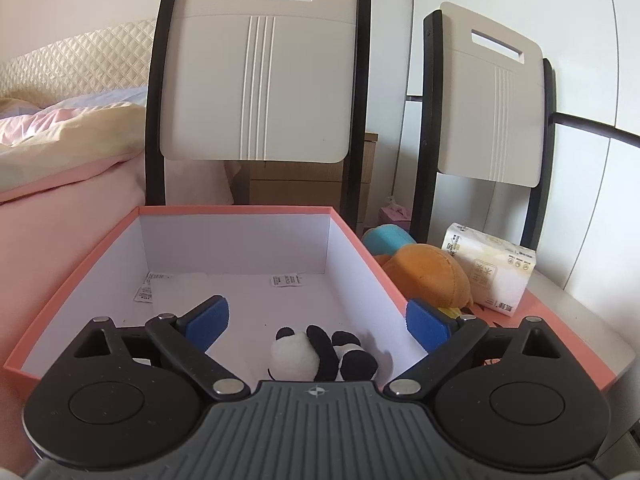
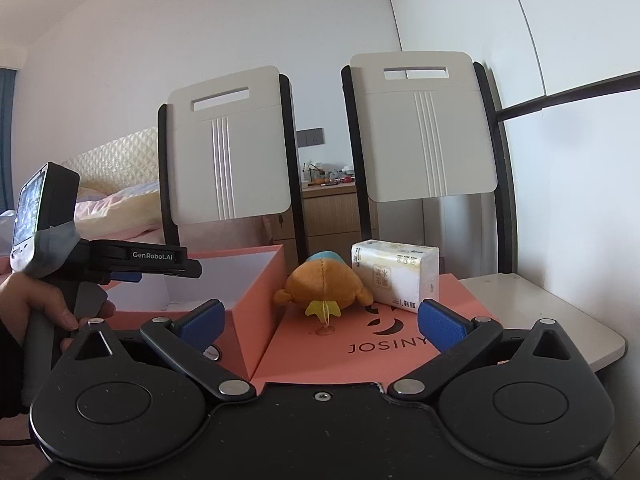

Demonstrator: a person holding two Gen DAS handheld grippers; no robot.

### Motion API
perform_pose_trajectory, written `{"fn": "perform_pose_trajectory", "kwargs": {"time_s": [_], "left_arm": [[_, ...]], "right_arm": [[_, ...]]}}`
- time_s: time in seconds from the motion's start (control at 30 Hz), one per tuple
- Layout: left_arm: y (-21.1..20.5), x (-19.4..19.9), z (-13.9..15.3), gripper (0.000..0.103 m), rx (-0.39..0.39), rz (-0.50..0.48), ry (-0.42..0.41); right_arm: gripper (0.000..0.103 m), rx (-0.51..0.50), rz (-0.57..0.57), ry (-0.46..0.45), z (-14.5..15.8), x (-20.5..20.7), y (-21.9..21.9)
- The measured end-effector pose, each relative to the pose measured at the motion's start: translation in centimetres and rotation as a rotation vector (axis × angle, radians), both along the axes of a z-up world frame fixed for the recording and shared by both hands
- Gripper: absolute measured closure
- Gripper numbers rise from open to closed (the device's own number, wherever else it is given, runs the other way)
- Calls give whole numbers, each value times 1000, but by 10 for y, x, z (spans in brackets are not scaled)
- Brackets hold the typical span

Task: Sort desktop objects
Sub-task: 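Open the left gripper to drop the panda into the box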

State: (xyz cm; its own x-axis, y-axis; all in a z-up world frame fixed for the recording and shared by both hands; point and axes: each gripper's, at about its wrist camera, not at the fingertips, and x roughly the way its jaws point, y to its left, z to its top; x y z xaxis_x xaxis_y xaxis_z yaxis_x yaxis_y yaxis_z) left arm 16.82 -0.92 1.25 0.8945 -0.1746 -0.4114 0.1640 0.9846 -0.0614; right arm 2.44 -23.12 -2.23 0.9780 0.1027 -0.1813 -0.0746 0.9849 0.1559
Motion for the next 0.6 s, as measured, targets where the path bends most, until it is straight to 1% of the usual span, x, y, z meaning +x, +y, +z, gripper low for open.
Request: {"fn": "perform_pose_trajectory", "kwargs": {"time_s": [0.2, 0.4, 0.5, 0.6], "left_arm": [[-3, -44, 9, 4, -11, -7, -23], [-10, -87, 22, 4, -24, -27, -69], [-15, -104, 28, 3, -30, -36, -92], [-17, -116, 28, 3, -47, -38, -95]], "right_arm": [[1, 18, 4, -47, 2, -36, 1], [1, 19, -6, -92, 3, -70, -2], [1, 19, -19, -113, 5, -76, -7], [1, 20, -24, -128, 7, -76, -11]]}}
